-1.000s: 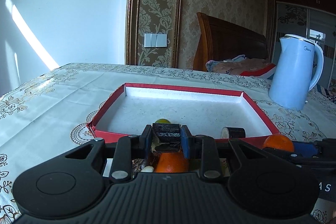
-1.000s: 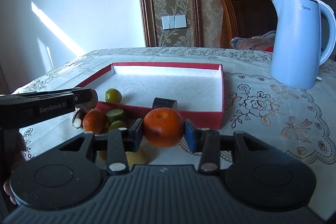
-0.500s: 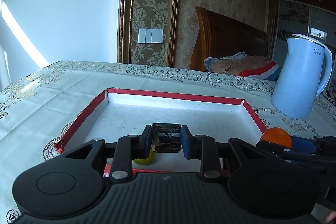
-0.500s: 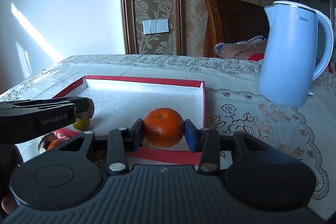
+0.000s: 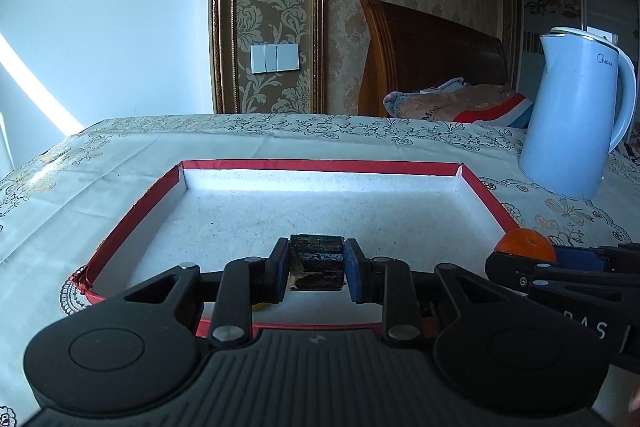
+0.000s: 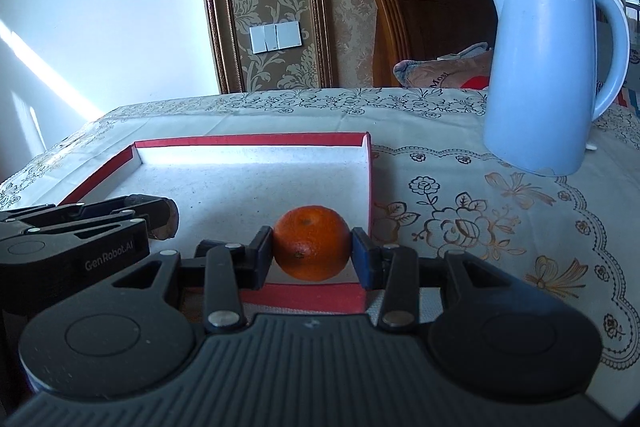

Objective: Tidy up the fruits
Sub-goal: 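Carry the chocolate bar in the left tool and orange in the right tool over the tray, then lower the dark chocolate bar into the red tray and open the left tool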

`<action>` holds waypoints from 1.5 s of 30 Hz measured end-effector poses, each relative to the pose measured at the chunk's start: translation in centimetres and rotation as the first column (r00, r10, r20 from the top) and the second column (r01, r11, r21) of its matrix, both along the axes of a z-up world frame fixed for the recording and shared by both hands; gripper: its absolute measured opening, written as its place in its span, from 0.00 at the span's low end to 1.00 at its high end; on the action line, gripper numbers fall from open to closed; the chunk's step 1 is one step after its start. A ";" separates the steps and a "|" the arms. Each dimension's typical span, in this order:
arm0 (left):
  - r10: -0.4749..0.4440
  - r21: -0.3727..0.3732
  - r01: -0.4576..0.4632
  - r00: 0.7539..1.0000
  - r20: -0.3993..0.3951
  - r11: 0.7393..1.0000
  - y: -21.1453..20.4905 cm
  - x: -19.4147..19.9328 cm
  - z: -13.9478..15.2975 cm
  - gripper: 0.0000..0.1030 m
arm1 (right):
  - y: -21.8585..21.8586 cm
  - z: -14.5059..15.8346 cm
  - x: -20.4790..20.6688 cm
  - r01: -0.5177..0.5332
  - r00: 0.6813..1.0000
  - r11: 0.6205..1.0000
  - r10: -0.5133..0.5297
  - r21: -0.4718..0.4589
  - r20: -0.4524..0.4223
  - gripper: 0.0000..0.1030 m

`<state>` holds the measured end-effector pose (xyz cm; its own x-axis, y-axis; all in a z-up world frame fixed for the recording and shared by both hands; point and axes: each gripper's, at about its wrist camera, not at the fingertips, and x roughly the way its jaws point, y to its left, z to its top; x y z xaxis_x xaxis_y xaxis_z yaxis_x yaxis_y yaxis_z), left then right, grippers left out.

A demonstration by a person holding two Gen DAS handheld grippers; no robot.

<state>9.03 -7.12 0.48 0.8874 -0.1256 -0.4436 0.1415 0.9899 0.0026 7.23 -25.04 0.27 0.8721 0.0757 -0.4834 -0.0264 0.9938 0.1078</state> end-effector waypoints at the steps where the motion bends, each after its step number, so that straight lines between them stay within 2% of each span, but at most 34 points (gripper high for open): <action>1: 0.000 0.003 0.000 1.000 -0.003 1.000 0.0 0.1 -0.1 0.27 | 0.0 -0.1 0.1 0.001 1.000 1.000 -0.001 -0.001 -0.005 0.38; 20: 0.004 0.034 -0.003 0.999 -0.034 0.999 -0.5 1.0 -1.1 0.27 | 0.3 -0.9 0.7 0.009 1.000 1.000 -0.010 -0.020 -0.014 0.38; 32: -0.007 0.025 0.008 1.000 -0.025 1.000 -0.4 1.1 -1.3 0.27 | 1.2 -1.3 0.7 0.009 1.000 0.997 -0.010 -0.078 -0.003 0.38; 38: -0.008 0.002 0.008 1.000 -0.029 1.000 0.0 1.1 -1.3 0.27 | 1.2 -1.4 0.7 -0.010 1.000 0.998 0.010 -0.058 0.002 0.38; 45: 0.006 0.008 -0.005 0.999 -0.047 1.000 0.1 1.2 -1.4 0.28 | 1.1 -1.5 0.7 -0.019 1.000 0.999 0.019 -0.043 0.004 0.40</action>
<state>10.20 -7.06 -0.93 0.8660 -0.1174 -0.4861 0.1363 0.9907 0.0037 7.95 -23.96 -1.22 0.8728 0.0717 -0.4828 -0.0458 0.9968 0.0653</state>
